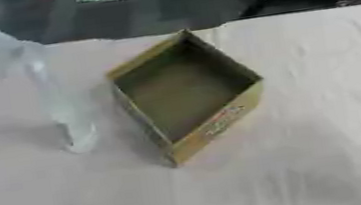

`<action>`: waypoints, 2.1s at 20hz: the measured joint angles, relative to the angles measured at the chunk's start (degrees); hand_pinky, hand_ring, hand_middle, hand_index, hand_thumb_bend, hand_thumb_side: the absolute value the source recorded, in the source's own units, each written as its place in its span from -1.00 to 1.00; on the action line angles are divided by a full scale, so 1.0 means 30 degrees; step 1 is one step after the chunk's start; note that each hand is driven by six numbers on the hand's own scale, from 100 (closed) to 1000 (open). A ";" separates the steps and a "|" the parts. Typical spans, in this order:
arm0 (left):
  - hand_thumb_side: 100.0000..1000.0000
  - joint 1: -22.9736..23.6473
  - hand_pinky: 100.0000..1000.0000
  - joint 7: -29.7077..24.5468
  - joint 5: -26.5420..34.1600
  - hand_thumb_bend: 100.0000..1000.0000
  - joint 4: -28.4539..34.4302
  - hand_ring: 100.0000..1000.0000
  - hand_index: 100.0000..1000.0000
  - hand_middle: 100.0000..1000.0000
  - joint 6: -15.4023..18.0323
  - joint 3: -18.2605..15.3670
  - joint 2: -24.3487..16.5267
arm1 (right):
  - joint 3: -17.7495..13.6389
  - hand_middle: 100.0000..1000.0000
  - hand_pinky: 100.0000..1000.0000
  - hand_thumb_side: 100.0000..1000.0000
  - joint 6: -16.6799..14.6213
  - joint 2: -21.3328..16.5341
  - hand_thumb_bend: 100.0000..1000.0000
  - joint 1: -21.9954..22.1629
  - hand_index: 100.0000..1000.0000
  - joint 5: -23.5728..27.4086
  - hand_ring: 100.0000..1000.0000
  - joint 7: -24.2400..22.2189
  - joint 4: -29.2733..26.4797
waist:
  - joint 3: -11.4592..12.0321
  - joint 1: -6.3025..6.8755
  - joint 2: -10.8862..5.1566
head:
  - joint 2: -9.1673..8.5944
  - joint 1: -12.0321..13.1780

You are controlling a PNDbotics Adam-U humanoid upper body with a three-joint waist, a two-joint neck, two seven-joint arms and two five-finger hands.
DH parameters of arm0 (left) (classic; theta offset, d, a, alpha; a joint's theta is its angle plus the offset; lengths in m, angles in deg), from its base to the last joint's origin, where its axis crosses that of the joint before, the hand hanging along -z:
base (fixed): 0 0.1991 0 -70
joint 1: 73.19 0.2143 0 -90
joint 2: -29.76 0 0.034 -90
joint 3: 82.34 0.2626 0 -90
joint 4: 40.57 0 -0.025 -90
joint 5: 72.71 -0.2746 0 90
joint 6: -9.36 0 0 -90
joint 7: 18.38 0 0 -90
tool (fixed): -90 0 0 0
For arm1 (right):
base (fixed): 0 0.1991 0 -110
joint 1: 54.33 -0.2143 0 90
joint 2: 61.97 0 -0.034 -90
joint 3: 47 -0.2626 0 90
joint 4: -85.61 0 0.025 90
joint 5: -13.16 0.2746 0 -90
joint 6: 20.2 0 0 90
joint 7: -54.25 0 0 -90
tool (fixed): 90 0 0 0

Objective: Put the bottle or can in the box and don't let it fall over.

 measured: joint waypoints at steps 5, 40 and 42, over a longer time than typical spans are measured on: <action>0.33 0.0172 1.00 -0.0407 0.0803 0.49 0.0000 1.00 1.00 1.00 -0.0764 -0.0091 0.0009 | 0.0000 1.00 0.64 0.22 -0.0004 0.0000 -1.00 0.0000 1.00 -0.0029 0.80 -0.0004 0.0000 | -0.0001 -0.0010 0.0002 | 0.0000 0.0034; 0.28 -0.3229 -0.67 -0.1292 1.6684 0.62 0.0005 0.06 0.82 -0.12 -0.1483 0.3413 0.1221 | 0.0018 1.00 0.64 0.22 0.0018 0.0000 -1.00 0.0009 1.00 -0.0071 0.79 -0.0133 0.0000 | -0.0113 -0.0110 0.0002 | 0.0000 0.0364; 0.26 -0.3356 -1.00 -0.0992 1.6756 0.66 0.0005 -0.54 0.79 -0.53 -0.1933 0.3818 0.1260 | 0.0020 1.00 0.64 0.22 0.0028 0.0000 -1.00 0.0008 1.00 -0.0071 0.79 -0.0143 0.0000 | -0.0115 -0.0107 0.0002 | 0.0000 0.0366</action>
